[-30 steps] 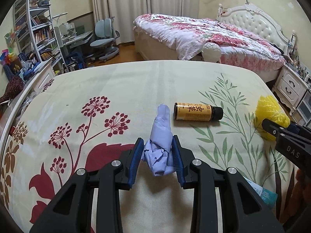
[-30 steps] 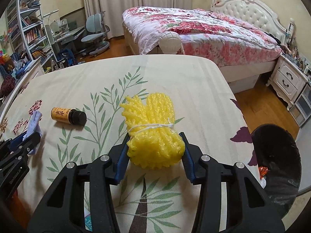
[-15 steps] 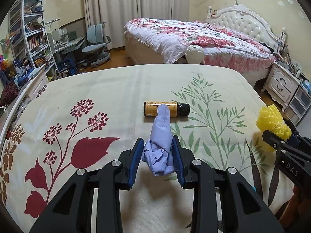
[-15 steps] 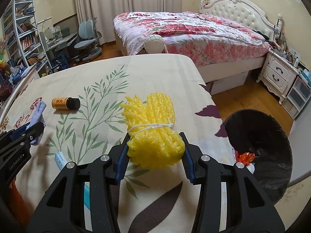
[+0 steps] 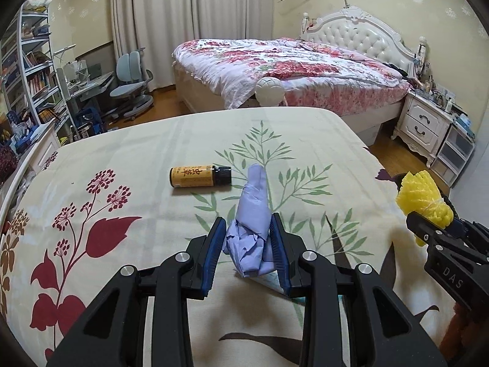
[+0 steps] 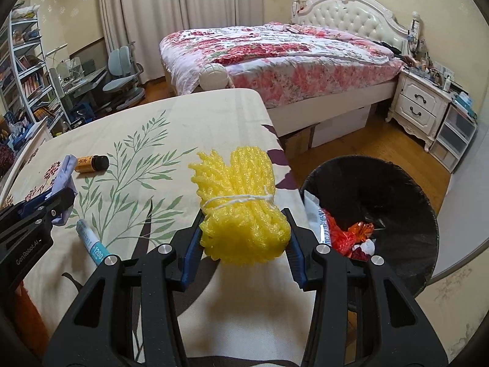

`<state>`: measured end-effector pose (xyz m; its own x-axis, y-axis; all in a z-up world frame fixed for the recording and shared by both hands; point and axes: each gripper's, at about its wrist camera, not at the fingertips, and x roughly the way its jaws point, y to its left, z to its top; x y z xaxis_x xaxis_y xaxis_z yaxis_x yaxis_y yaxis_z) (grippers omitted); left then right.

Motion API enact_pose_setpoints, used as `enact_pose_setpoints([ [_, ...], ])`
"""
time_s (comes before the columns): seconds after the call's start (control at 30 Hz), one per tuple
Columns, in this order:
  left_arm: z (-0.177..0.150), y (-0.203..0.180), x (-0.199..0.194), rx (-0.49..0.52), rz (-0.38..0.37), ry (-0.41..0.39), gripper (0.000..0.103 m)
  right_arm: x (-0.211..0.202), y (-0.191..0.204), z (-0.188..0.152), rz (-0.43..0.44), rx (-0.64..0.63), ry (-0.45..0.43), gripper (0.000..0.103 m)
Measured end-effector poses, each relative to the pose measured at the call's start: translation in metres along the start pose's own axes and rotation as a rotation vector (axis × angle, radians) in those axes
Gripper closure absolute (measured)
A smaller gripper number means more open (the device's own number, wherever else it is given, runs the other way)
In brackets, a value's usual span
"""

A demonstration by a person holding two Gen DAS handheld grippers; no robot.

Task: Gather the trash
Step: 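Carry the yellow sponge over the bin with the right tool while the left tool carries the lavender cloth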

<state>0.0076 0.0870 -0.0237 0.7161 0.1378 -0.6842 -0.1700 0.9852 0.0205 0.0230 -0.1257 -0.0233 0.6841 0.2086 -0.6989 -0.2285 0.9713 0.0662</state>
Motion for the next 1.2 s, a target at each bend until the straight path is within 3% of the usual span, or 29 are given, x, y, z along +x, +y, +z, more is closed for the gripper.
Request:
enact_pose_setpoints([
  [0.37,0.004,-0.057,-0.004,0.077,-0.084,-0.023,0.070,-0.012,-0.057,-0.005,-0.090,0.088,-0.026,0.057],
  [0.73,0.014,-0.138,0.006,0.163,-0.185,-0.037,0.070,-0.016,-0.114,-0.003,-0.186,0.168,-0.046,0.057],
  [1.2,0.026,-0.207,0.032,0.223,-0.225,-0.042,0.070,-0.006,-0.163,0.002,-0.255,0.248,-0.054,0.057],
])
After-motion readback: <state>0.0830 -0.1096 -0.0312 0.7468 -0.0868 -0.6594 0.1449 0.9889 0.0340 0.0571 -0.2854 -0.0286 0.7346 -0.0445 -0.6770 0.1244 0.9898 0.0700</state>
